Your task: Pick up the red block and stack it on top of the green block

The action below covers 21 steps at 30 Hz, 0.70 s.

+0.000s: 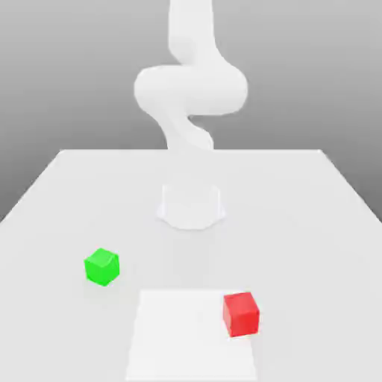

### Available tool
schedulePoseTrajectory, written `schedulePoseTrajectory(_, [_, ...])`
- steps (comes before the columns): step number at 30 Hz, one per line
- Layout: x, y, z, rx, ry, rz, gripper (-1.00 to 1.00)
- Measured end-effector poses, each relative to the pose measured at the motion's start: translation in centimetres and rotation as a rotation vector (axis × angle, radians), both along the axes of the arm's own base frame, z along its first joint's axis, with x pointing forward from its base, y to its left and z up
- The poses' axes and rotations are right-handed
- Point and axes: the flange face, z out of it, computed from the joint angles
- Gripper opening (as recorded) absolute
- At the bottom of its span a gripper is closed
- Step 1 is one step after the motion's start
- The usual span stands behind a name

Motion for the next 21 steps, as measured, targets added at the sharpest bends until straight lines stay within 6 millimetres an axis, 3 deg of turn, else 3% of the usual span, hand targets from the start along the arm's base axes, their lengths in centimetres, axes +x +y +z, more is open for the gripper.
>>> schedulePoseTrajectory(5, [5.1,2.2,-11.4,0.000,0.181,0.051,0.00])
schedulePoseTrajectory(10, [6.8,4.5,-22.9,-0.014,0.353,0.096,0.00])
schedulePoseTrajectory(14, [6.0,6.2,-31.9,-0.036,0.490,0.129,0.00])
schedulePoseTrajectory(19, [2.5,7.7,-42.2,-0.076,0.659,0.172,0.00])
schedulePoseTrajectory(21, [1.4,7.8,-45.3,-0.086,0.698,0.179,0.00])
